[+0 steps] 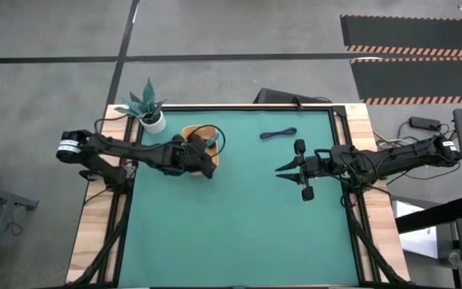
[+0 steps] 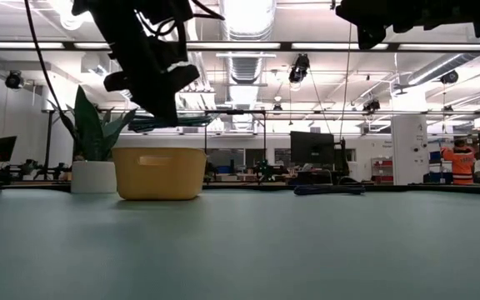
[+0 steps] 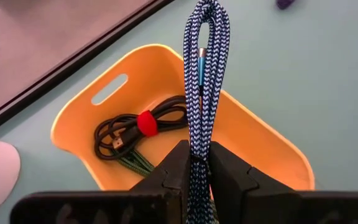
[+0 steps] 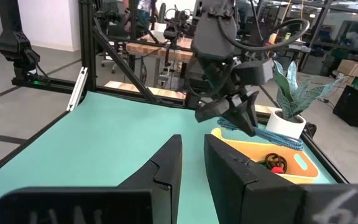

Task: Pick and place USB-C Cables
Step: Put the blue USB cable into the yellow bin

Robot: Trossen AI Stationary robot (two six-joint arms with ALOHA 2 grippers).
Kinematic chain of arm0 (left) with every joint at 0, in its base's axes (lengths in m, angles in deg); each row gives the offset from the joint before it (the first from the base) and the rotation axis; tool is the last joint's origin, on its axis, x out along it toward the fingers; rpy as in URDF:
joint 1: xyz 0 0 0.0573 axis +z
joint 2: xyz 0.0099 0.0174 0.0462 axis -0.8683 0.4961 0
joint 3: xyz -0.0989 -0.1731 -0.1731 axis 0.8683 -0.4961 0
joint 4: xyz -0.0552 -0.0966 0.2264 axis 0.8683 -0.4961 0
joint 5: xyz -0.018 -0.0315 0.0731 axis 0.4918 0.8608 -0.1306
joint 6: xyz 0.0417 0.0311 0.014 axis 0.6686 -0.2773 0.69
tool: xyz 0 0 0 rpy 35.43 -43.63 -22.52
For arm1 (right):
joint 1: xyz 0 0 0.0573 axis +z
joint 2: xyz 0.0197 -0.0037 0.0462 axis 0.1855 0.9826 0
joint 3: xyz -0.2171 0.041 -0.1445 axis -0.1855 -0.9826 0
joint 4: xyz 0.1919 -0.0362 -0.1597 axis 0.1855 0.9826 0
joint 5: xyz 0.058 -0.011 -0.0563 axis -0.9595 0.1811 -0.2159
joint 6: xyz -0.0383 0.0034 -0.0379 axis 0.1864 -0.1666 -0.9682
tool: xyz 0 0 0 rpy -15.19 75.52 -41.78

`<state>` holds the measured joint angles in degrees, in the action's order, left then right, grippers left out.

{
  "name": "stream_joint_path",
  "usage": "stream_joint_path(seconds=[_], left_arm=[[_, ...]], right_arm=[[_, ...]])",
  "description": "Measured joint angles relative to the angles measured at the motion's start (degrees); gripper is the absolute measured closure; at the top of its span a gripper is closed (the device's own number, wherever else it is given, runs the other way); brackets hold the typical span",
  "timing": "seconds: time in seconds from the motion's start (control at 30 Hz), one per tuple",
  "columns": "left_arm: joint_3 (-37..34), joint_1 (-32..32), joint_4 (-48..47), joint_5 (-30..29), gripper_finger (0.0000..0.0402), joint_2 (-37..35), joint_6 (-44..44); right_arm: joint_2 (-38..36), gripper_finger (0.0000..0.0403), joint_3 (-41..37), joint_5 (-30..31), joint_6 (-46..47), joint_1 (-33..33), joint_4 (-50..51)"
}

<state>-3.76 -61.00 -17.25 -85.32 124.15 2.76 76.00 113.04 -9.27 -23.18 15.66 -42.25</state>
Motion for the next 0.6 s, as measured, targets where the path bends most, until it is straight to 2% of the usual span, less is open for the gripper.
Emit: stream_joint_path(seconds=[0.6], left_arm=[[-1.1,1.9,-1.4,-3.0,0.0369,0.0,-3.7]], right_arm=[[0.0,0.0344,0.0,0.0,-0.4,0.0,0.0]])
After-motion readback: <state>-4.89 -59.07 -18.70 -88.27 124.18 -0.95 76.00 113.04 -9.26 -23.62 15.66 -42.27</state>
